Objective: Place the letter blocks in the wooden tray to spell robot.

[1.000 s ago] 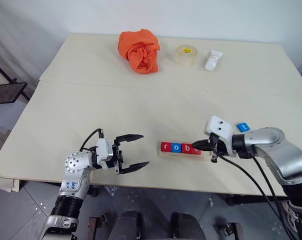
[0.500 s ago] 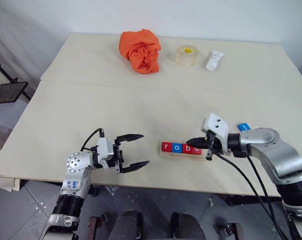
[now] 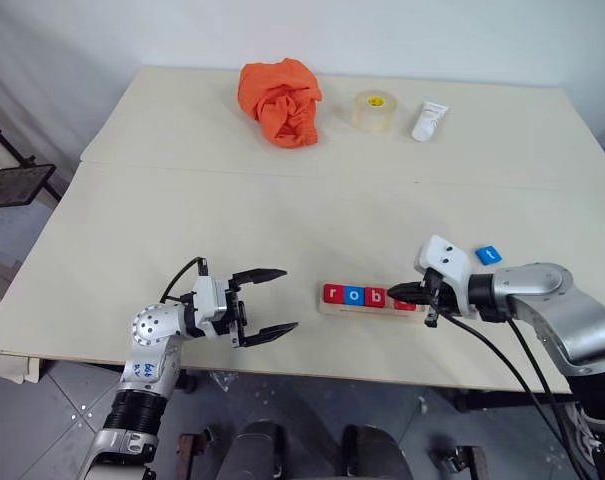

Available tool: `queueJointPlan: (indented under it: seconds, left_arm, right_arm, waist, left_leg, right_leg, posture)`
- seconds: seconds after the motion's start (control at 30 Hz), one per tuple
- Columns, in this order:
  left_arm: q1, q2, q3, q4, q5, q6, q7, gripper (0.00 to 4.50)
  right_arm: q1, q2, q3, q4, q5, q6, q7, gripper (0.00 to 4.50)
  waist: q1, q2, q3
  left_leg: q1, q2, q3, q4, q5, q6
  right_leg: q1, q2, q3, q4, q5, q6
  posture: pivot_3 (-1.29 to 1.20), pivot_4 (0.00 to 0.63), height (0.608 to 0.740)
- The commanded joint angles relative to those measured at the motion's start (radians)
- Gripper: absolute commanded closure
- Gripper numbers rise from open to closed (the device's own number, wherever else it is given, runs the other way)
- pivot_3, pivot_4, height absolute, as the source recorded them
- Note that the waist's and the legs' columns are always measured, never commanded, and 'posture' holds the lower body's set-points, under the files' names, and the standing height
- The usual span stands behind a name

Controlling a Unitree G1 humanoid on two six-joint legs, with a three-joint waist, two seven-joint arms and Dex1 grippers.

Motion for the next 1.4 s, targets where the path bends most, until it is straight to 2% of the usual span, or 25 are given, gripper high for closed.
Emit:
queueJointPlan:
  seconds: [0.03, 0.13, 0.37, 0.57, 1.0, 1.4]
  left_arm:
    - [-0.017, -0.005, -0.003, 0.002, 0.002, -0.017, -0.005, 0.00]
    - [-0.022, -0.009, -0.004, 0.009, 0.004, -0.021, -0.006, 0.00]
    - [-0.022, -0.013, -0.005, 0.017, 0.003, -0.026, -0.012, 0.00]
    - [-0.024, -0.013, -0.004, 0.021, 0.003, -0.028, -0.014, 0.00]
    - [-0.005, -0.008, 0.002, 0.006, 0.001, -0.037, -0.009, 0.00]
    - [-0.006, -0.005, 0.002, 0.002, 0.001, -0.040, -0.009, 0.00]
  right_arm:
    - [-0.013, -0.004, -0.059, -0.058, 0.037, 0.014, -0.006, 4.49]
    - [-0.015, -0.011, -0.085, -0.070, 0.055, 0.035, -0.016, 4.49]
    - [0.081, -0.091, -0.103, -0.016, 0.011, -0.021, 0.005, 4.49]
    - [0.102, -0.098, -0.100, 0.008, 0.002, -0.046, 0.012, 4.49]
    - [0.129, -0.075, -0.057, 0.028, -0.025, -0.075, 0.010, 4.49]
    - [0.095, -0.017, -0.048, 0.009, -0.009, -0.058, -0.003, 4.49]
  waist:
    - [0.000, 0.000, 0.000]
    - [0.000, 0.000, 0.000]
    - [0.001, 0.000, 0.000]
    - [-0.002, 0.000, 0.000]
    - [0.000, 0.000, 0.000]
    - [0.000, 0.000, 0.000]
  left_leg:
    - [0.000, 0.000, 0.000, 0.000, 0.000, 0.000]
    - [0.000, 0.000, 0.000, 0.000, 0.000, 0.000]
    - [0.000, -0.001, -0.001, 0.000, 0.000, 0.000]
    - [0.000, 0.000, 0.000, 0.000, 0.000, 0.000]
    - [0.000, 0.000, -0.001, 0.000, 0.000, 0.000]
    - [0.001, 0.000, -0.001, 0.000, 0.000, 0.000]
  right_leg:
    - [0.000, 0.000, 0.000, 0.000, 0.000, 0.000]
    - [0.000, 0.000, 0.000, 0.000, 0.000, 0.000]
    - [0.001, 0.000, 0.000, 0.000, 0.000, 0.000]
    - [0.001, 0.000, 0.000, 0.000, 0.000, 0.000]
    - [0.001, 0.000, 0.000, -0.001, 0.000, 0.000]
    - [0.001, 0.000, 0.000, -0.001, 0.000, 0.000]
  posture:
    - [0.00, 0.150, 0.740]
    - [0.00, 0.150, 0.740]
    - [0.00, 0.150, 0.740]
    - [0.00, 0.150, 0.740]
    - [0.00, 0.150, 0.740]
    - [0.00, 0.150, 0.740]
